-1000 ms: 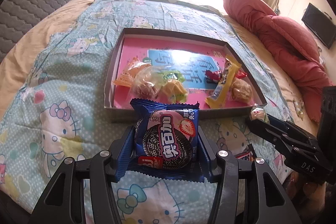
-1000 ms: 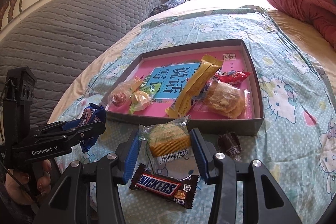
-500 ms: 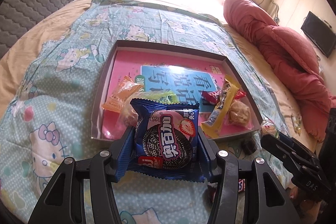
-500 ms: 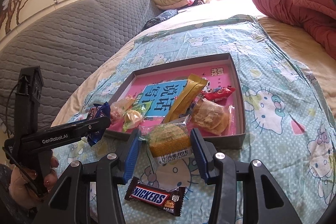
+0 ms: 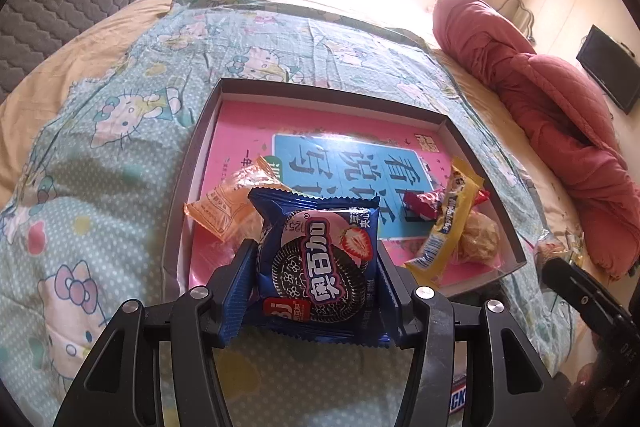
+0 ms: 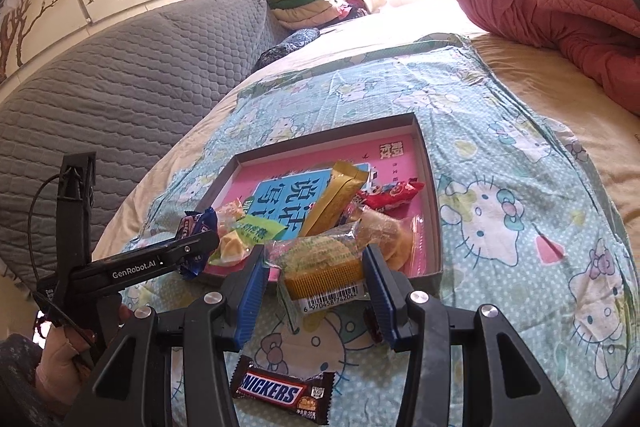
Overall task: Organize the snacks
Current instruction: 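Lift and carry the cookie pack into the tray with left gripper while right gripper carries the cake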
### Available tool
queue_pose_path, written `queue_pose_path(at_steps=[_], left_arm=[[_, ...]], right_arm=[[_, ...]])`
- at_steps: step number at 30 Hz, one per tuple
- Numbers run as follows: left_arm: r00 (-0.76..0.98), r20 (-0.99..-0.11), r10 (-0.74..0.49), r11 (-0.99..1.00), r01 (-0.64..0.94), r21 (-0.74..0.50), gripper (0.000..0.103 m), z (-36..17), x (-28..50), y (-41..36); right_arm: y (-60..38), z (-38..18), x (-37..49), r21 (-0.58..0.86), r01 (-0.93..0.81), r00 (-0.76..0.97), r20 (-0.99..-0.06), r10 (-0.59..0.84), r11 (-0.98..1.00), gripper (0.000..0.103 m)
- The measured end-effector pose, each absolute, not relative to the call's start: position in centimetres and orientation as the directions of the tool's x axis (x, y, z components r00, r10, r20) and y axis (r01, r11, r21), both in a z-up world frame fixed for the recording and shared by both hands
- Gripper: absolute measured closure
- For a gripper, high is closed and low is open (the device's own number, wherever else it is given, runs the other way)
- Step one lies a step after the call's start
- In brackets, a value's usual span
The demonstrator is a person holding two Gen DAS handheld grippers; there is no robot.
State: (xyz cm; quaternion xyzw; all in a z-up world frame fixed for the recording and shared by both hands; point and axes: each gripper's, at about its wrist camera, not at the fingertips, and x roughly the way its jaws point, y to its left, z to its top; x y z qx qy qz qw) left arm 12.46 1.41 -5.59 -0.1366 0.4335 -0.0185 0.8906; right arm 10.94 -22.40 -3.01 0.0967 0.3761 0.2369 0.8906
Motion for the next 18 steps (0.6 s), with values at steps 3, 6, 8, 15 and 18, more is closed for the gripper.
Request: queue_pose_path(at_steps=[3, 6, 8, 15, 18], left_arm=[[0.630, -0.763, -0.147, 0.963, -0.085, -0.256, 0.046, -5.8, 13.0, 1.7], [0.633, -0.760, -0.145, 0.963, -0.087, -0.256, 0.046, -6.0, 13.3, 2.1], [0.634, -0.760, -0.143, 0.963, -0.089, -0.256, 0.046, -6.2, 13.5, 2.4], [0.642, -0.755, -0.138, 0.972, -0.060, -0.229, 0.046, -6.4, 13.9, 2.4], [0.642, -0.753, -0.141, 0.973, -0.049, -0.224, 0.046, -6.3, 13.8, 2.4]], right_arm=[[-22.5, -2.8, 11.5, 0.340, -0.334, 0.619, -0.624, 0.477, 0.879, 0.055], [-22.4, -2.8, 12.1, 0.328, -0.316, 0.630, -0.630, 0.455, 0.890, 0.055], [-22.4, -2.8, 12.4, 0.317, -0.305, 0.636, -0.634, 0.440, 0.898, 0.055], [-22.2, -3.0, 13.4, 0.285, -0.260, 0.649, -0.656, 0.386, 0.922, 0.055], [-22.0, -3.5, 13.8, 0.271, -0.240, 0.643, -0.675, 0.362, 0.932, 0.055]])
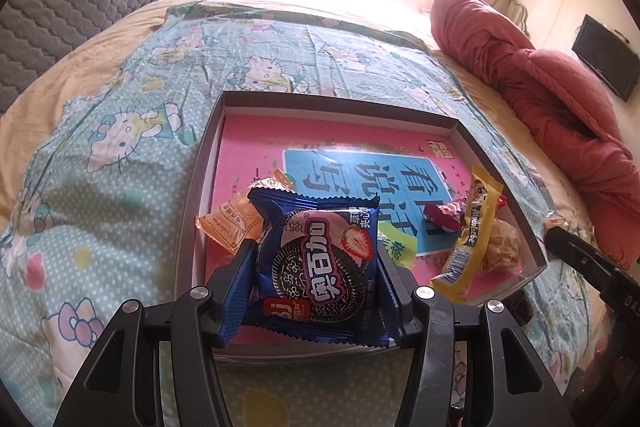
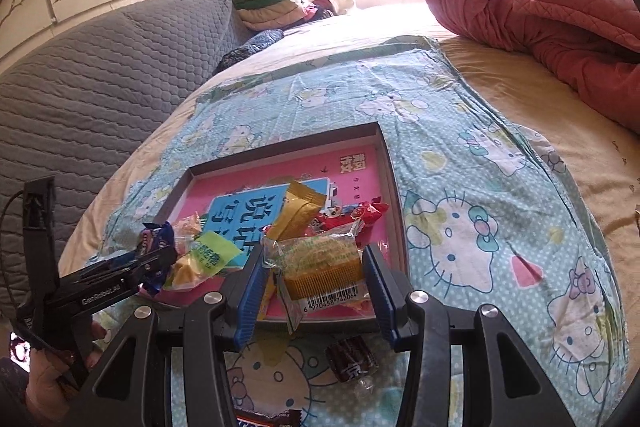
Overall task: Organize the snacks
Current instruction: 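Lift and carry the cookie pack into the tray with left gripper while right gripper carries the cake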
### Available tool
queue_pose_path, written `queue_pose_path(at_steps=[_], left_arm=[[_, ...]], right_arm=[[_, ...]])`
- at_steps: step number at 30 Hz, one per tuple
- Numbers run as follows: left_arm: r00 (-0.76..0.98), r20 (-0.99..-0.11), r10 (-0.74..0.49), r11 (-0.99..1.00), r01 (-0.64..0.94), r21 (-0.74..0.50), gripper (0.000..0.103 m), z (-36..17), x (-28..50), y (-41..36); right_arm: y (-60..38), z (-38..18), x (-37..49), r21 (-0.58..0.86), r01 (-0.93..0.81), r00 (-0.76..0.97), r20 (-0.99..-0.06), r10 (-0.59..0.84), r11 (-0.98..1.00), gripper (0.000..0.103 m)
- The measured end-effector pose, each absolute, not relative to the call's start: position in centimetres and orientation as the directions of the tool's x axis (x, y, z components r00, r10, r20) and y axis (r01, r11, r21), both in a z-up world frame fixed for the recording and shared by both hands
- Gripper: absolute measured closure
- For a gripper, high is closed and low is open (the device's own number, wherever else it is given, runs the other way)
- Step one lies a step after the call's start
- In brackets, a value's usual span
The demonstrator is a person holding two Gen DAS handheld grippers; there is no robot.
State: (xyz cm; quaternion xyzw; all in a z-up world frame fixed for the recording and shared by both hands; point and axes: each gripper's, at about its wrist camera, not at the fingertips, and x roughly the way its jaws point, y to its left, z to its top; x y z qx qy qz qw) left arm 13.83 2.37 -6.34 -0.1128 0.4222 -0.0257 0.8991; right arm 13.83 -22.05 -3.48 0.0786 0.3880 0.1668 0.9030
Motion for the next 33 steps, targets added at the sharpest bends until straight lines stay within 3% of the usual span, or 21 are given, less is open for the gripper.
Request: queue_pose_path(at_steps=[15, 33], left_arm=[[0.639, -0.745, -0.194, 0.959, -0.035, -0.280, 0.046, -6.5, 13.9, 3.0], [0.640, -0.743, -0.196, 0.961, -0.024, -0.274, 0.045, -6.2, 13.8, 2.9]], right_arm=[[-21.2, -5.3, 15.0, 0.208, -0.192, 0.627, -0.725, 0.283, 0.959, 0.054], [-21.6, -4.9, 14.5, 0.198, -0.180, 0.640, -0.721, 0.267, 0.964, 0.053]])
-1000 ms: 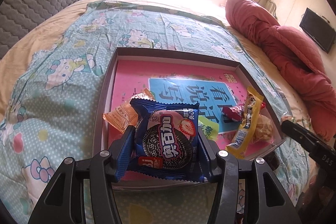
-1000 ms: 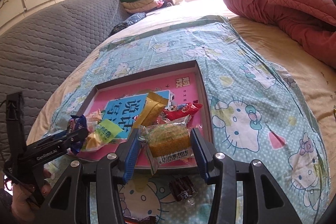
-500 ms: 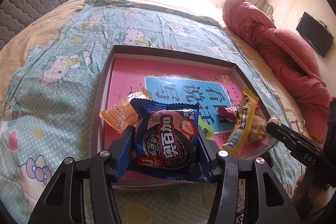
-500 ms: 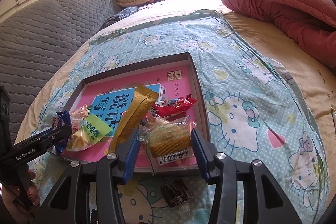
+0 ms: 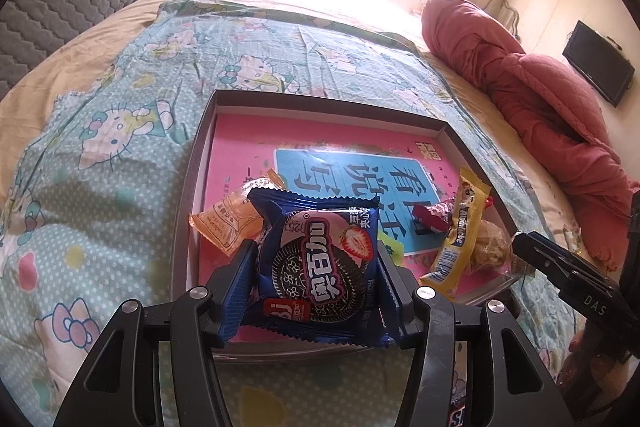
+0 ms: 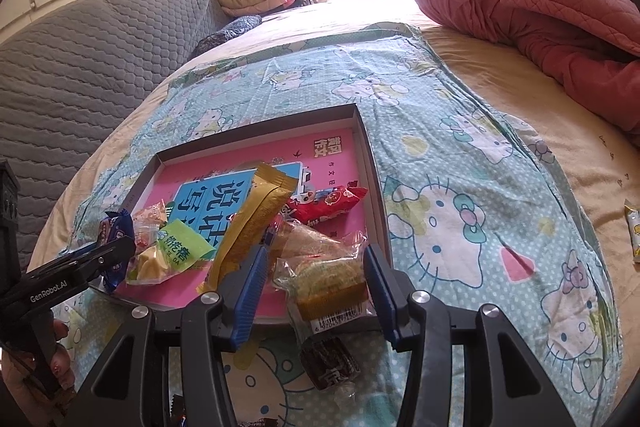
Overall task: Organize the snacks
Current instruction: 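Lift and carry the cookie pack into the tray with left gripper while right gripper carries the cake, then open left gripper to release the cookie pack while right gripper releases the cake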
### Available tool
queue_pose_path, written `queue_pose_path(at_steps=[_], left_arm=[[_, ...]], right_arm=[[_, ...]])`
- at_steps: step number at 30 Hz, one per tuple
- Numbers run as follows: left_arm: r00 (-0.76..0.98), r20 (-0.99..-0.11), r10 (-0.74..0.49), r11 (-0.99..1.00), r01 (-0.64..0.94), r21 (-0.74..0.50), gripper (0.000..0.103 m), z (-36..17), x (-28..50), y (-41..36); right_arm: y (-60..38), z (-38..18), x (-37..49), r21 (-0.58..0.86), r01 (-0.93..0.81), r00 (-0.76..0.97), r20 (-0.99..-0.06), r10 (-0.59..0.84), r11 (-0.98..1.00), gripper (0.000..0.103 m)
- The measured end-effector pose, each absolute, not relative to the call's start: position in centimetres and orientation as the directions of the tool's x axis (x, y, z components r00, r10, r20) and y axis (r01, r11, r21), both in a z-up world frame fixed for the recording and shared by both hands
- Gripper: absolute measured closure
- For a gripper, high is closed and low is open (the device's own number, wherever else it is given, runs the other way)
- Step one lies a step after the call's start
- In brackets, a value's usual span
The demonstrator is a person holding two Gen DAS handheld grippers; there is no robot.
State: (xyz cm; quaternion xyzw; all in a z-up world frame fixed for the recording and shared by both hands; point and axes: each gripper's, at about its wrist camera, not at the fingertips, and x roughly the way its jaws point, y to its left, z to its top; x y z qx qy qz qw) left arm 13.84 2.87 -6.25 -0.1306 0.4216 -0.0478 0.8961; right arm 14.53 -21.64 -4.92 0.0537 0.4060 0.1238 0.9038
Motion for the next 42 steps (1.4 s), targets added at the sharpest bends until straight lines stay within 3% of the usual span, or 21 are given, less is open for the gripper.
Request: queue_pose_path(at_steps=[17, 24, 27, 31, 42], left_arm=[[0.665, -0.729, -0.162, 0.965, -0.048, -0.258, 0.045, -6.0, 14.8, 4.2], [0.676, -0.713, -0.186, 0.954, -0.051, -0.297, 0.045, -5.7, 15.3, 5.2], [0.682, -0.699, -0.216, 0.945, -0.035, -0.327, 0.035, -5.0, 14.9, 5.1], [0.690, -0.691, -0.218, 0.946, -0.026, -0.324, 0.030, -4.0, 14.1, 4.8], [0.718, -0.667, -0.201, 0.954, -0.012, -0.301, 0.027, -0.8, 11.3, 4.5]], right_arm=[[-22.3, -2.9, 13.3, 0.224, -0.184, 0.659, -0.694, 0.289, 0.957, 0.053], [-22.0, -2.3, 12.9, 0.226, -0.201, 0.667, -0.681, 0.302, 0.953, 0.048], [-21.9, -2.1, 12.8, 0.229, -0.207, 0.666, -0.679, 0.309, 0.951, 0.047], [-21.7, -1.8, 12.6, 0.231, -0.216, 0.666, -0.675, 0.316, 0.949, 0.043], [-22.1, -1.0, 11.8, 0.253, -0.236, 0.676, -0.652, 0.345, 0.938, 0.040]])
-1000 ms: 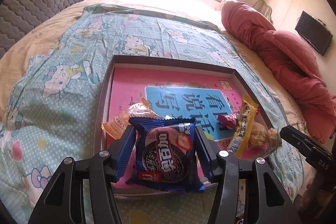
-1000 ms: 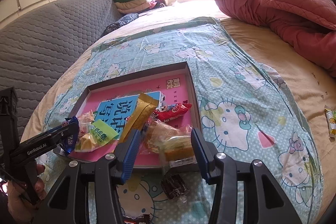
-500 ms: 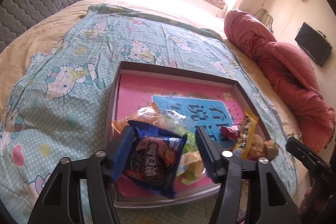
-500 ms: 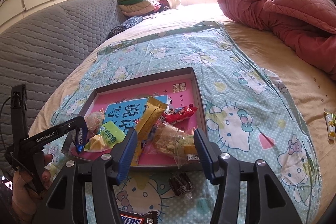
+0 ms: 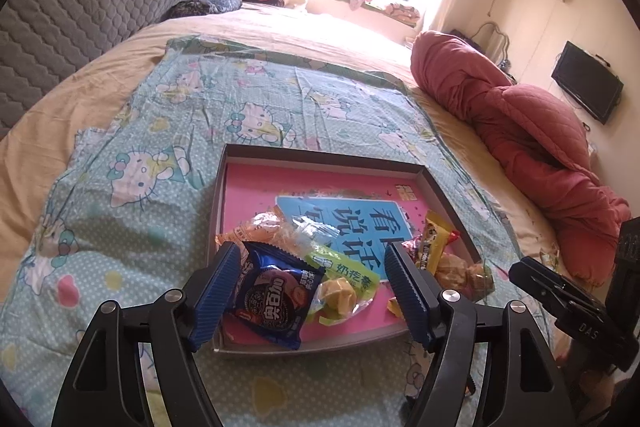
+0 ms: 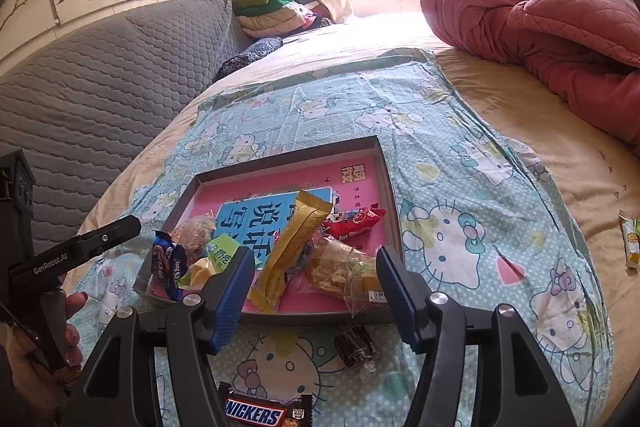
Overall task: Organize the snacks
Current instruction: 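Open left gripper to release the cookie pack while right gripper releases the cake, then grasp the Snickers bar with left gripper while right gripper grasps the dark round chocolate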
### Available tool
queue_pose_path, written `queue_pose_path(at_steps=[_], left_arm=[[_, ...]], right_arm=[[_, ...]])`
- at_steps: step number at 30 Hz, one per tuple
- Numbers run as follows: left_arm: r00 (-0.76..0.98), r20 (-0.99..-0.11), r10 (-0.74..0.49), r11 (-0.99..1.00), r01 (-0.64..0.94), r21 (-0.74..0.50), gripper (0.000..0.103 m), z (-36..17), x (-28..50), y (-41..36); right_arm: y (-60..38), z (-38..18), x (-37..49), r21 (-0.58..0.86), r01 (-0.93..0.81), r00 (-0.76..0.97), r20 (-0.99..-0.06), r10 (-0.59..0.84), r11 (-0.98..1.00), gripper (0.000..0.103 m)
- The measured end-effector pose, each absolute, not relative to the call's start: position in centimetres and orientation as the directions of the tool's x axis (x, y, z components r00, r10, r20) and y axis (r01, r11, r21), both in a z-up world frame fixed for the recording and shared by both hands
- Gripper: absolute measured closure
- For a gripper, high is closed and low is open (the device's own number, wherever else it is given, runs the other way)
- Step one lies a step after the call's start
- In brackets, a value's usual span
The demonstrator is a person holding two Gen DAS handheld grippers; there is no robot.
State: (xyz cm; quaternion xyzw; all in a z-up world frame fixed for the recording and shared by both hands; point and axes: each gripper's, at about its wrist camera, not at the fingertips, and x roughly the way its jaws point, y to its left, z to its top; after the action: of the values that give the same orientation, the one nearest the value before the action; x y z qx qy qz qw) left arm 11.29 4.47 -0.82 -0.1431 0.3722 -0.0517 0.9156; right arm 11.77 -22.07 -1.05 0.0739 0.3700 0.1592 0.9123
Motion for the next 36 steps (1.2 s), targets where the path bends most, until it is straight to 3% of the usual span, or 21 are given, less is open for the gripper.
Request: queue_pose_path(at_steps=[17, 36], left_arm=[[0.706, -0.689, -0.165, 0.968, -0.019, -0.252, 0.026, 1.0, 7.6, 2.9], [0.651, -0.722, -0.235, 0.966, 0.070, -0.251, 0.026, 0.7, 4.9, -0.3]], right_arm=[[-22.5, 0.5, 10.1, 0.262, -0.276, 0.688, -0.618, 0.381, 0.925, 0.033], [-23.9, 1.4, 8.1, 0.264, -0.306, 0.678, -0.613, 0.404, 0.915, 0.027]])
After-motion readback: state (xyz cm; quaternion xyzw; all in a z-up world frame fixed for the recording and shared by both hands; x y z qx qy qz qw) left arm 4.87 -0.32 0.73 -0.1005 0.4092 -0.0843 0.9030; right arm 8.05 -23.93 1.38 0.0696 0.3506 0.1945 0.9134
